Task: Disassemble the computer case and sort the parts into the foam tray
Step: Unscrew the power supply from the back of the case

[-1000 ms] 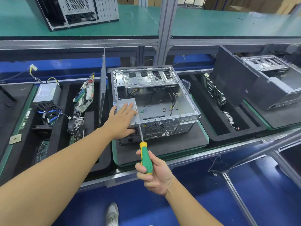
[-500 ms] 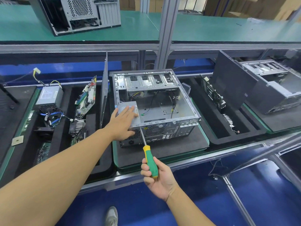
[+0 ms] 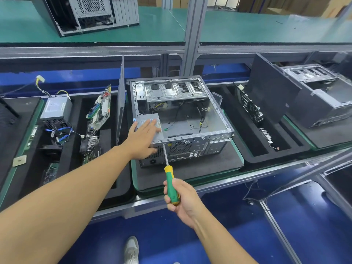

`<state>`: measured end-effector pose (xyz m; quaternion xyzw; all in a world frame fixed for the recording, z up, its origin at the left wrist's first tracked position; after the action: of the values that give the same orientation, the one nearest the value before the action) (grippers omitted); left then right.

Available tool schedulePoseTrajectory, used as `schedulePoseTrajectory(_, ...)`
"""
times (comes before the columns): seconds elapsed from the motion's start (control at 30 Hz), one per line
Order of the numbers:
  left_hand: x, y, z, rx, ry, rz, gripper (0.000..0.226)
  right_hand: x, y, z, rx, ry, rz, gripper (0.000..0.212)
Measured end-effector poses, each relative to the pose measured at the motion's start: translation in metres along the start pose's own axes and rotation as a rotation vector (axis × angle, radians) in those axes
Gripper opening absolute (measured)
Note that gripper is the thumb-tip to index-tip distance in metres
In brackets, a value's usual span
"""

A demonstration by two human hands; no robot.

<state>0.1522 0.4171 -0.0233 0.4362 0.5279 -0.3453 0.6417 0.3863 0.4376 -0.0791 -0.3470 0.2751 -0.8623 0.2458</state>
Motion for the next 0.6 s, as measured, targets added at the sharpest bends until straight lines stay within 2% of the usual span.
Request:
schedulePoseTrajectory(0.03, 0.000, 0.000, 0.000, -0.001, 0.003, -0.002, 0.074, 0.000, -0.005, 0.001, -0.077, 0.089, 0.141, 0.016)
schedulePoseTrajectory(0.1, 0.000, 0.000, 0.000, -0.003, 0.004, -0.004, 0.074, 0.002, -0.013, 0.003, -0.195, 0.272, 0.384, 0.026)
schedulePoseTrajectory(0.17, -0.001, 0.001, 0.000, -0.002, 0.003, -0.004, 0.074, 0.009, -0.014, 0.003, -0.219, 0.331, 0.454, 0.027)
schedulePoseTrajectory(0.27, -0.002, 0.001, 0.001, 0.005, 0.003, 0.004, 0.074, 0.019, -0.011, 0.000, -0.033, 0.209, 0.337, 0.020)
schedulePoseTrajectory(0.4, -0.003, 0.000, 0.001, 0.004, -0.020, 0.003, 0.074, 0.021, -0.013, 0.003, 0.238, -0.012, 0.037, 0.036)
schedulePoseTrajectory(0.47, -0.003, 0.000, 0.000, 0.011, -0.028, -0.002, 0.073, 0.016, -0.013, 0.003, 0.265, -0.064, -0.041, 0.044)
schedulePoseTrajectory(0.6, -0.002, -0.001, -0.001, 0.012, -0.032, -0.005, 0.073, 0.012, -0.011, 0.005, 0.181, -0.053, -0.095, 0.040)
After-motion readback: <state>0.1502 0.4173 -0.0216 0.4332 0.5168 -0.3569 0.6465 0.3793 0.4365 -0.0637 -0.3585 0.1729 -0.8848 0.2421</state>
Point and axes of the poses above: each hand's wrist, its own z-axis away from the middle knuckle, its own x-axis out of the palm, y = z × x, the point moved 4 cm from there along -z, towards the middle knuckle, and after that the axes turned 4 degrees about x, right-handed, at the moved point
